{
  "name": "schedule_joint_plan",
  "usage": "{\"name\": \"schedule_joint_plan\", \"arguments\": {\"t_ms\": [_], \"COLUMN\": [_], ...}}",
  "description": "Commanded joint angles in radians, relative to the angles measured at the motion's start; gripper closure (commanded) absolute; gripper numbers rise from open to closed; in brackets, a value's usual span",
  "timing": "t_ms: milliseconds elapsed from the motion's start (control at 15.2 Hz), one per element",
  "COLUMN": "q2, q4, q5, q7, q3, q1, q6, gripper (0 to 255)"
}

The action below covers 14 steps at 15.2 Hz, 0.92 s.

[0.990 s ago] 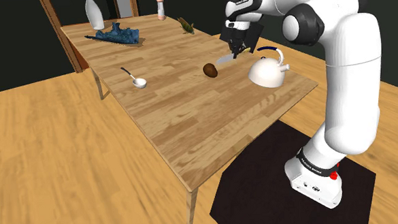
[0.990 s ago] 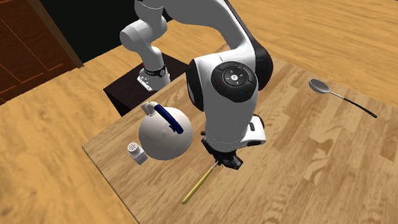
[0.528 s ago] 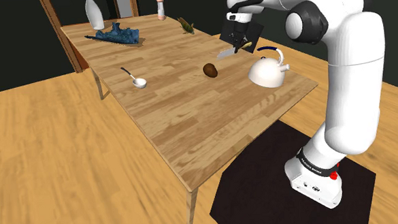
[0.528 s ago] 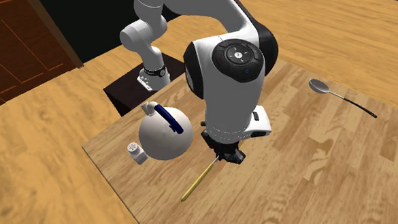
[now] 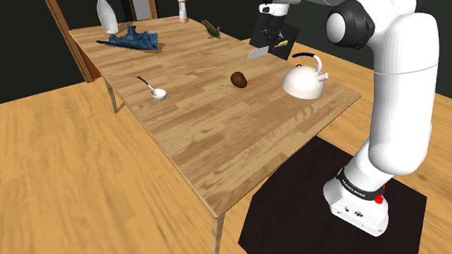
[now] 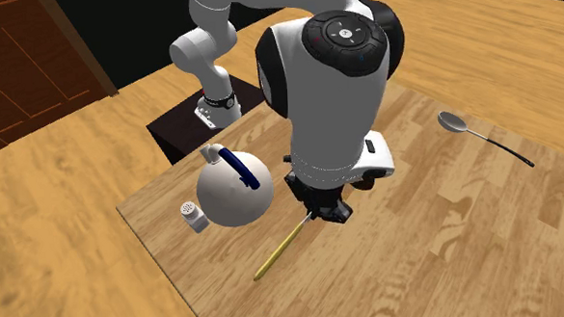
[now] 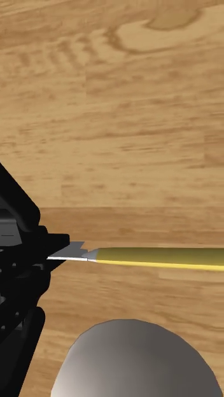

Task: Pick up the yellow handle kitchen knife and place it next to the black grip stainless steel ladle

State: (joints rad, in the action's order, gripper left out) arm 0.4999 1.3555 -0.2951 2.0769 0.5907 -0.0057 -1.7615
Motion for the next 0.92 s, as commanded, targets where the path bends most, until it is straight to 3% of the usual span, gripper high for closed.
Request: {"name": "schedule_joint_plan", "arguments": {"t_ms": [0,396,858], "q2": [-0.020,-0.127,-0.207], "q4": [0.019,0.164,0.261], "q5": [0.010,0.067,0.116], "q7": [-0.022,-0.153,-0.317], "q3": [0.000,-0.012,-0.047], "q1": [0.025,0.167,0.301], "q6": [-0.002,-0.059,-0.098], "gripper": [255,255,255]}}
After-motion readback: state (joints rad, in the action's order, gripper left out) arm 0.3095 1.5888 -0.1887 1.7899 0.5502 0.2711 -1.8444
